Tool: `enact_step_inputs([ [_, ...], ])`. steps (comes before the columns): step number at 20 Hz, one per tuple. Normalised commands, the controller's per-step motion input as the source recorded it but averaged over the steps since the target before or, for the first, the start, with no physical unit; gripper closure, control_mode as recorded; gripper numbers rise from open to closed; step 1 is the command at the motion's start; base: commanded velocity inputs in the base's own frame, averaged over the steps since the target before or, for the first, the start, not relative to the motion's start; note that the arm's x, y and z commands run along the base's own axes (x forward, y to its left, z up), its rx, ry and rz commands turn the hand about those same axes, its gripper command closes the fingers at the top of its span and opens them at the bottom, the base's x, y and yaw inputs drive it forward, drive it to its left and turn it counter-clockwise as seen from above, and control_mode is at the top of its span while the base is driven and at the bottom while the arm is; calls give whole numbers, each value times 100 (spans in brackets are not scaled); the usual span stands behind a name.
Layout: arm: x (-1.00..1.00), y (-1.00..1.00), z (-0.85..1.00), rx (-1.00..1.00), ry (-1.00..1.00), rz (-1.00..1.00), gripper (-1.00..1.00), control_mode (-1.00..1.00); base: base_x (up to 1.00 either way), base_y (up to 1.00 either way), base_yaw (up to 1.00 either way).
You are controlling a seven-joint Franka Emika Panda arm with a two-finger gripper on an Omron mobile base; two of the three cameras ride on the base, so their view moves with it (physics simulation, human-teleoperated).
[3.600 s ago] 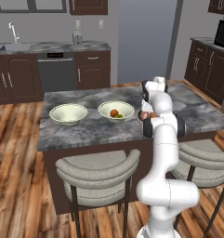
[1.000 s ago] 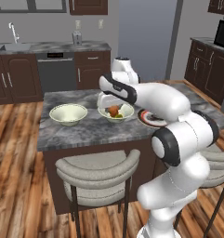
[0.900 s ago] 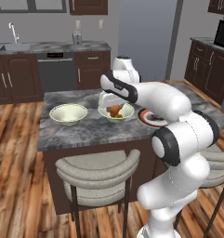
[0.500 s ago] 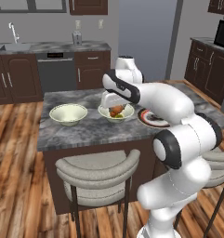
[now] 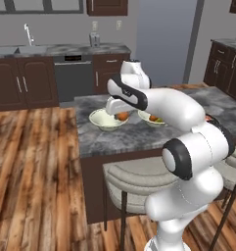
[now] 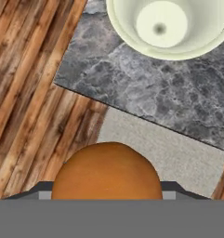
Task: Take the fruits from the plate on the dining counter and place two fruits in each bowl.
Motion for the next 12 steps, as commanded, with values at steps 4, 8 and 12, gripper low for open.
enact_step_inputs([
  [4, 0, 0, 0, 0, 0, 0, 100, 100, 69, 0, 0],
  [8, 0, 0, 0, 0, 0, 0, 100, 100, 58, 0, 0],
  [12, 97, 0, 0, 0, 0, -7, 100, -100, 0, 0, 0],
])
